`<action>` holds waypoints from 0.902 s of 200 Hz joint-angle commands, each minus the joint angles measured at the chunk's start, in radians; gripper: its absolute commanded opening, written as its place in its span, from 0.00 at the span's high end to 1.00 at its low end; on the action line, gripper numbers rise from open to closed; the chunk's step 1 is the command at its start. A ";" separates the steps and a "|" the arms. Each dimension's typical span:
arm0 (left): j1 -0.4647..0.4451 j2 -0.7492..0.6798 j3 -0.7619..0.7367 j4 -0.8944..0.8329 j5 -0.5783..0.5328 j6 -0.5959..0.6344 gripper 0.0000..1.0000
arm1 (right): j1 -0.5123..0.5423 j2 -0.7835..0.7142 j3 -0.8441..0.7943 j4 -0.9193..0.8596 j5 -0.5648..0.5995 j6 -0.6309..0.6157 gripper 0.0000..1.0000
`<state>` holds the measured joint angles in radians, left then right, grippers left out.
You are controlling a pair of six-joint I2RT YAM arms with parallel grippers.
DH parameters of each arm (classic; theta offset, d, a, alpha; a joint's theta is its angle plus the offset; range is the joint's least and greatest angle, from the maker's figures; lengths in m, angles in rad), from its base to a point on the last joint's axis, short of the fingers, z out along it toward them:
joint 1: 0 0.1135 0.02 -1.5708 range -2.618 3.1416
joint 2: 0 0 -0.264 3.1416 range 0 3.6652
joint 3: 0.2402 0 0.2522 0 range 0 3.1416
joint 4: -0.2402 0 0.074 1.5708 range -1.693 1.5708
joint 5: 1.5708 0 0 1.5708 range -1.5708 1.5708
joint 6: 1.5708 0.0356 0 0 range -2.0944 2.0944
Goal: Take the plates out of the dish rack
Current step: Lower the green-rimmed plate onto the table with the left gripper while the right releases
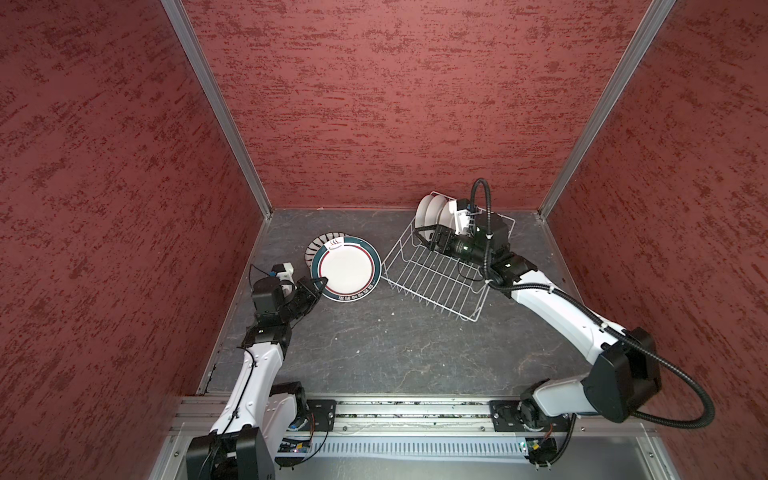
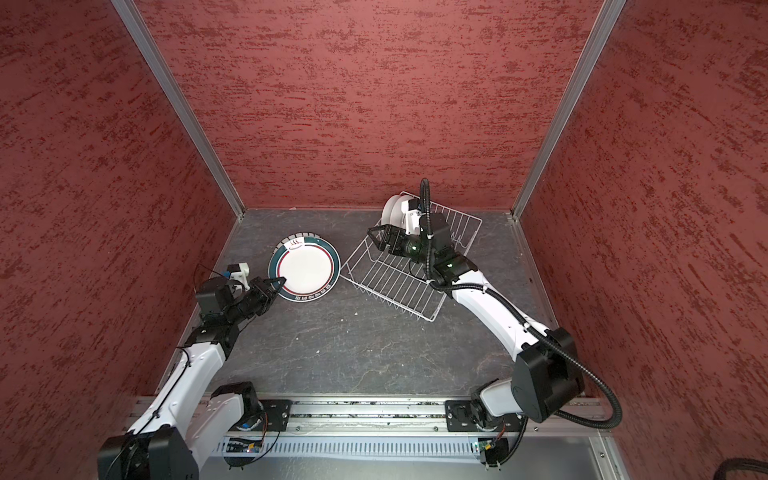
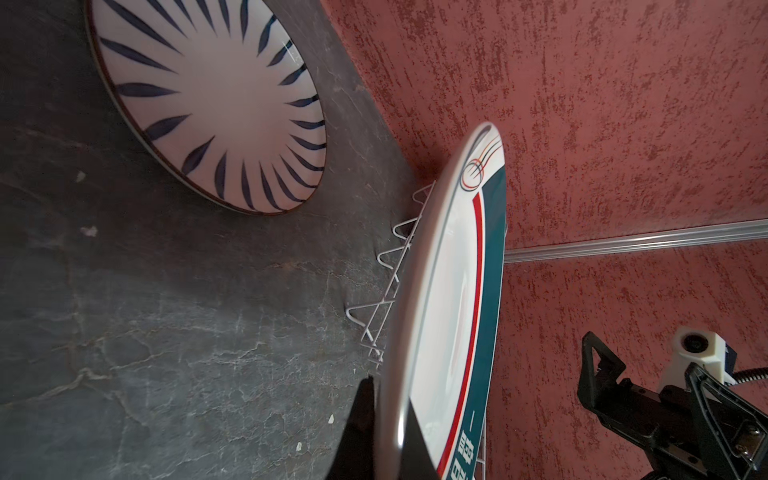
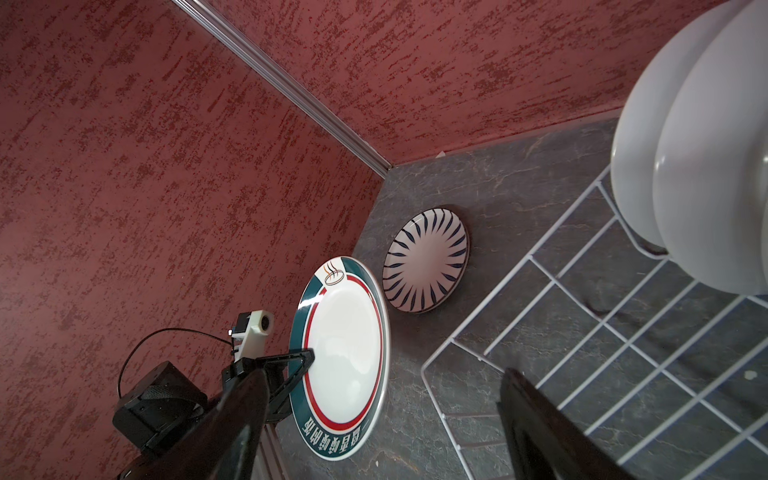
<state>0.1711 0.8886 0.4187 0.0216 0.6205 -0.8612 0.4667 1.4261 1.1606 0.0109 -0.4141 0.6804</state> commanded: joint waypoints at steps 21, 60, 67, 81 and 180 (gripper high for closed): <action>0.074 -0.034 -0.037 -0.016 0.035 0.028 1.00 | -0.009 0.008 -0.012 0.008 0.021 -0.022 0.12; 0.096 -0.070 -0.123 -0.006 0.008 0.010 1.00 | -0.010 0.013 -0.018 0.002 0.028 -0.033 0.12; 0.096 -0.073 -0.130 -0.015 -0.003 0.015 1.00 | -0.011 0.015 -0.018 0.003 0.028 -0.032 0.12; 0.097 -0.071 -0.145 -0.029 -0.027 0.023 1.00 | -0.011 0.019 -0.018 0.007 0.026 -0.030 0.12; 0.127 -0.067 -0.270 0.001 -0.110 0.020 1.00 | -0.013 0.022 -0.015 -0.015 0.043 -0.042 0.12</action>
<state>0.2802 0.8036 0.1490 -0.0368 0.5125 -0.8555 0.4610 1.4429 1.1503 0.0017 -0.3965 0.6506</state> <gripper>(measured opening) 0.081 0.877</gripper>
